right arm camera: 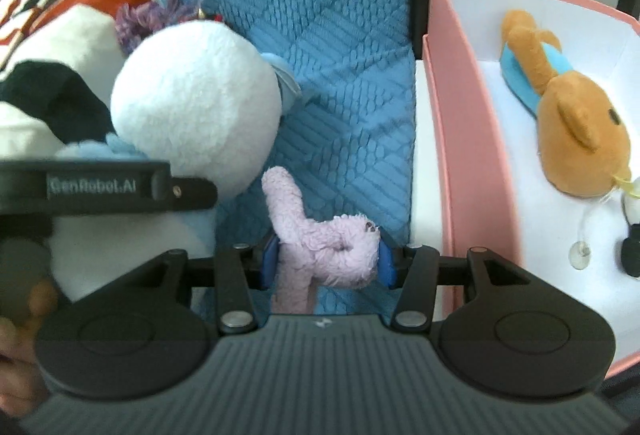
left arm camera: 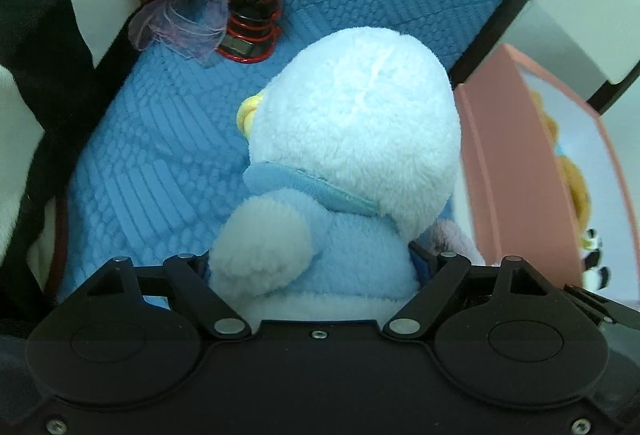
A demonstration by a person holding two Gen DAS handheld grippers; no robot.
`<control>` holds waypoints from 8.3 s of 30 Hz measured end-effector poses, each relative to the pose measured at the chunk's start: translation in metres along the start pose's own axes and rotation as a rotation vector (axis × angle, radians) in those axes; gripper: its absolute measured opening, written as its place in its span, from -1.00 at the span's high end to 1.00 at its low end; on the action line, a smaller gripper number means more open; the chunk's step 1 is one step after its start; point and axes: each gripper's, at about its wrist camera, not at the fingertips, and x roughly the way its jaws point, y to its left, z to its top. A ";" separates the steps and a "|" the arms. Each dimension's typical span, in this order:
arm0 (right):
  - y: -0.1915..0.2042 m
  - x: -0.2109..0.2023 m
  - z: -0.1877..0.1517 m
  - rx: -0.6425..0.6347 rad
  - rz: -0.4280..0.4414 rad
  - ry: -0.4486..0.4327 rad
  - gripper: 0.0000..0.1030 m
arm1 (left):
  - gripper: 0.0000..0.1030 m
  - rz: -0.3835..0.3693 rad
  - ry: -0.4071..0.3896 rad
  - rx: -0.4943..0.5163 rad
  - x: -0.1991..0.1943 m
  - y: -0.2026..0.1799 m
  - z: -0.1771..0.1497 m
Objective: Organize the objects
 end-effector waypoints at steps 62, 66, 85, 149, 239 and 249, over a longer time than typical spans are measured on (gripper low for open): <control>-0.221 -0.137 0.035 0.182 -0.049 -0.292 0.01 | -0.58 -0.158 -0.127 0.125 -0.048 -0.238 0.023; -0.239 -0.119 0.029 0.190 -0.069 -0.273 0.01 | -0.58 -0.134 -0.088 0.134 -0.027 -0.249 0.014; -0.275 -0.079 0.008 0.284 -0.056 -0.215 -0.42 | -0.87 -0.150 -0.043 0.166 -0.005 -0.261 0.004; -0.011 -0.151 -0.041 0.018 0.156 -0.385 -0.38 | -0.90 -0.046 -0.543 0.118 -0.201 -0.029 -0.070; 0.105 0.173 0.140 -0.119 0.158 -0.251 0.01 | 0.34 0.452 -0.252 0.151 0.085 0.096 0.228; 0.085 0.140 0.129 -0.131 0.105 -0.256 0.01 | 0.95 0.239 -0.223 0.013 0.069 0.113 0.227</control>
